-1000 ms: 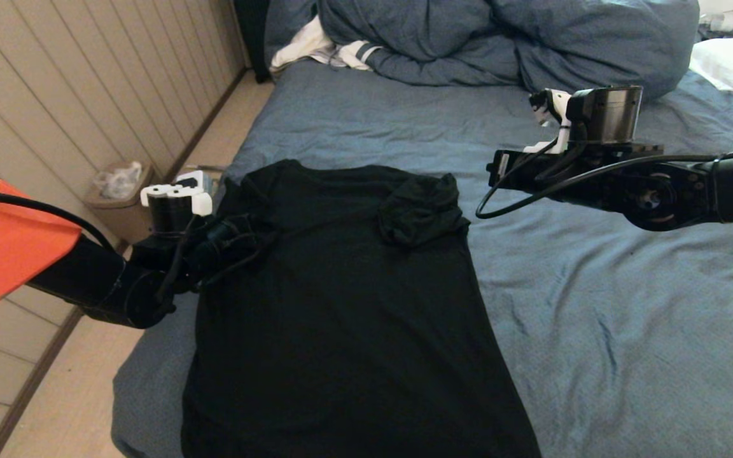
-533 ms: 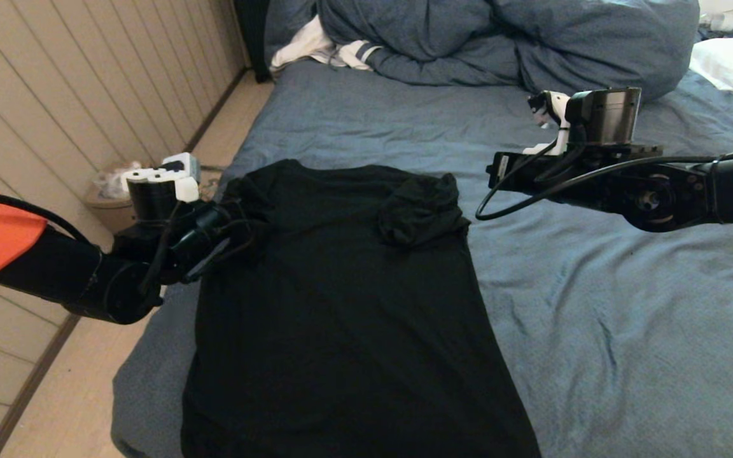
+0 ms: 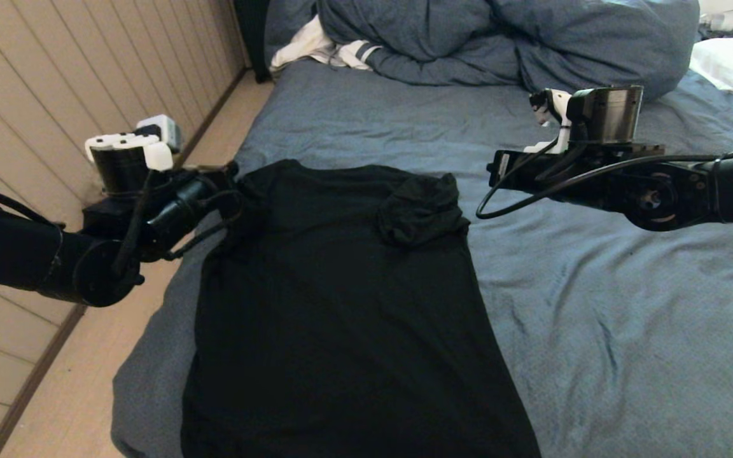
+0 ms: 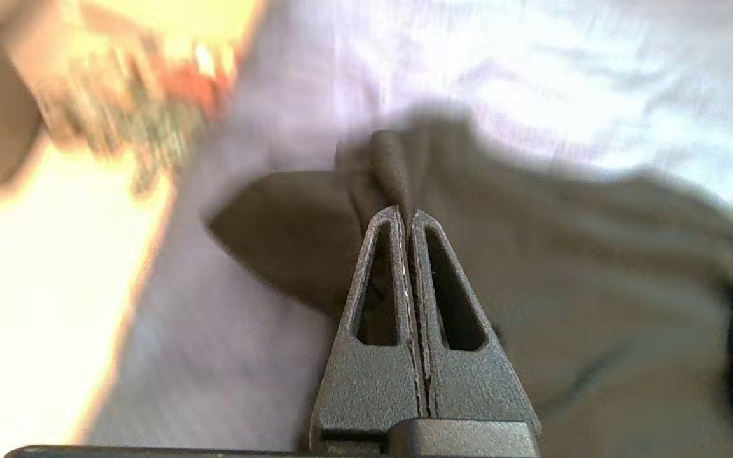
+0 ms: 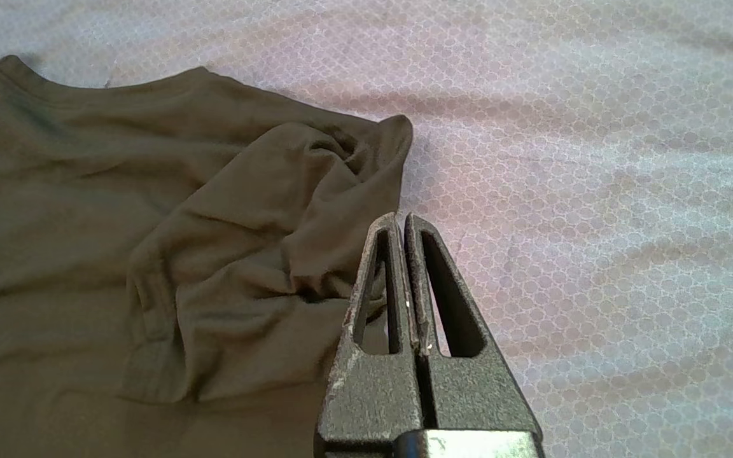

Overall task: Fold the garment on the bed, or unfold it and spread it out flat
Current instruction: Fold the black T-shirt

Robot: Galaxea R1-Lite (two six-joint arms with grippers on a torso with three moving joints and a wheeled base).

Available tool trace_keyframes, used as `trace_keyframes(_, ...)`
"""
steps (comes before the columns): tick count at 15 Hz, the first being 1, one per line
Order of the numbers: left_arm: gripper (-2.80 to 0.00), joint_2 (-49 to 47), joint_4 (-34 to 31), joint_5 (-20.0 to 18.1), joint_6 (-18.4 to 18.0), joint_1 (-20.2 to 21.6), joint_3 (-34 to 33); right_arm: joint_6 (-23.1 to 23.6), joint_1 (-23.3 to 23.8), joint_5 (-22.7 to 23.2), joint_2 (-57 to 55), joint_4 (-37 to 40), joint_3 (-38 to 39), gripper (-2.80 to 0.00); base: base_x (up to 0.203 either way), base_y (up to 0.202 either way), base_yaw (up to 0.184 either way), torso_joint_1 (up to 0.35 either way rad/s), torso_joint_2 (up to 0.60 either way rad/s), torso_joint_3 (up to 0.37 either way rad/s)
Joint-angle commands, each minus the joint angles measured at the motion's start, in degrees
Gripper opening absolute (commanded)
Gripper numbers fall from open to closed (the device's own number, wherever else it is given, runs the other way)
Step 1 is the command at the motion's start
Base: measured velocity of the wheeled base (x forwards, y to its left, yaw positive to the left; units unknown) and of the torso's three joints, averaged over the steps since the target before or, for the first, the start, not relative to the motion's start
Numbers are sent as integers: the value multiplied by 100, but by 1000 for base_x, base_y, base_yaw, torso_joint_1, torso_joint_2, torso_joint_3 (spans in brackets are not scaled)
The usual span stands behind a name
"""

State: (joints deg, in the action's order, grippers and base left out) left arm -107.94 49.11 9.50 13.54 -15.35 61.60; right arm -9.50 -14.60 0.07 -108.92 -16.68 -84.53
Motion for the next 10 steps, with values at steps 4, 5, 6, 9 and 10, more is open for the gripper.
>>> trace_keyframes(4, -280, 229, 28, -3, -135, 445, 153, -8, -16, 1, 5, -11, 9, -280, 0, 0, 0, 0, 0, 0)
trace_keyframes(5, -280, 238, 35, -9, -141, 525, 161, -8, -16, 1, 3, -11, 8, -280, 0, 0, 0, 0, 0, 0)
trace_keyframes(6, -280, 247, 21, -9, -141, 569, 206, -8, -16, 1, 2, -11, 7, -280, 0, 0, 0, 0, 0, 0)
trace_keyframes(9, -280, 206, 10, -23, -141, 804, 332, -8, -9, 2, -15, -11, 5, -280, 0, 0, 0, 0, 0, 0)
trace_keyframes(10, -280, 189, 10, -30, -137, 835, 329, 0, -16, 1, -15, -11, 7, -280, 0, 0, 0, 0, 0, 0)
